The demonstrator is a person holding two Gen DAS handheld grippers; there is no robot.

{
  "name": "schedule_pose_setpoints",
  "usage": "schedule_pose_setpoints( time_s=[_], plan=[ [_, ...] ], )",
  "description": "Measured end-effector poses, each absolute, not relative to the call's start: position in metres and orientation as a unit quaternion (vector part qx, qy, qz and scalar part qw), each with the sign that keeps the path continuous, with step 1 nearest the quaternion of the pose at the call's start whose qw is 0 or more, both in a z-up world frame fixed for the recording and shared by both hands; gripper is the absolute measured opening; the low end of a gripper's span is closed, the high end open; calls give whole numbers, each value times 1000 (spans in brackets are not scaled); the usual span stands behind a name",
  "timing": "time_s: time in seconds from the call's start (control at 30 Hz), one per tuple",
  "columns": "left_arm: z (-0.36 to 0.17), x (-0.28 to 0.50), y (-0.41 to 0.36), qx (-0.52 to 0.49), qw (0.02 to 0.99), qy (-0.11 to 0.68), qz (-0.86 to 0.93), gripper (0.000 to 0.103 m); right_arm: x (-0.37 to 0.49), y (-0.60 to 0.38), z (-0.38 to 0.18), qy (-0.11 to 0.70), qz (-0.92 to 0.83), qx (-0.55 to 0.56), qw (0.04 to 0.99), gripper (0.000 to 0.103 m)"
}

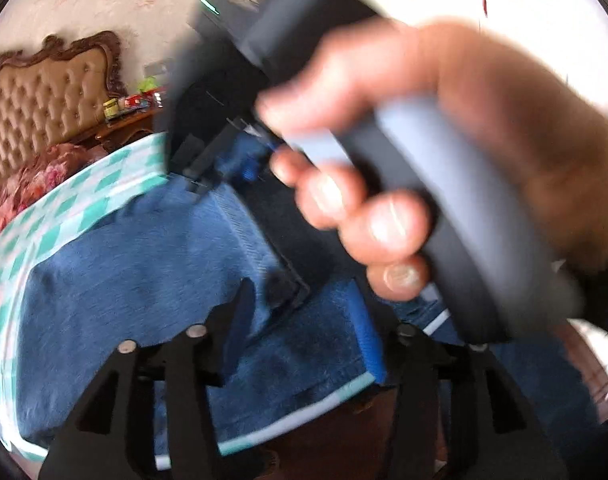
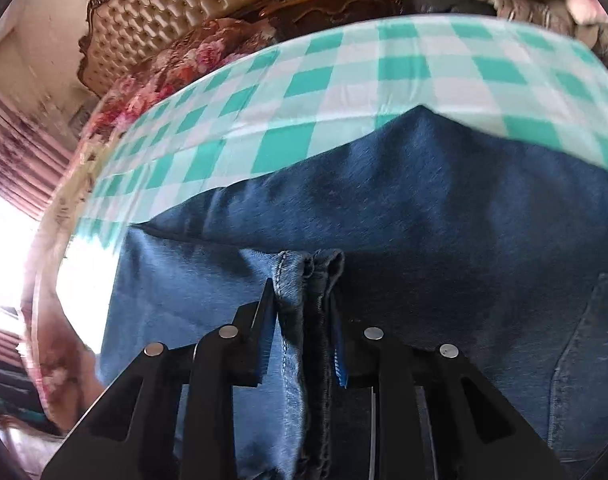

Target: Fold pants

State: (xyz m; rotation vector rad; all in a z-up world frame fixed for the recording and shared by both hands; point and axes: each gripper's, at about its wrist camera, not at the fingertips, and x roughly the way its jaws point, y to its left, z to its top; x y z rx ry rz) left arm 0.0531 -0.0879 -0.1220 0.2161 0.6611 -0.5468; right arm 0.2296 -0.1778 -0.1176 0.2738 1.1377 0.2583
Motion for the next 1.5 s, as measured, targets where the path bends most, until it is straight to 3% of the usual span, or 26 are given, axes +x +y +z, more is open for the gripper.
schedule_pose_setpoints(
  time_s=[0.13,0.2,0.3,0.37,0.53,0.63,0.73,1.23,1.5],
  plan=[
    [-103,33,-26,41,942,283,-177,64,230,-176,-125,541,108,115,826,23],
    [-105,21,18,12,958,272,-89,75,227,-173,-121,533,93,100,835,26],
    [-119,4,68,34,961,272,30,75,210,-179,-98,484,20,68,872,52],
    [-131,-1,88,73,954,283,69,75,197,-178,-83,451,-19,43,891,56],
    [-136,-1,86,170,944,272,78,75,168,-127,-71,424,62,-26,903,54],
    [-142,13,77,213,932,284,77,75,166,-97,-98,447,73,-90,887,40],
    [-156,32,74,273,910,304,70,75,174,-104,-122,477,39,-107,872,37],
    [-183,57,62,518,801,291,82,83,165,-101,-127,472,35,-140,870,37],
    [-183,58,78,547,770,321,72,85,166,-102,-128,472,34,-137,870,37]
  ],
)
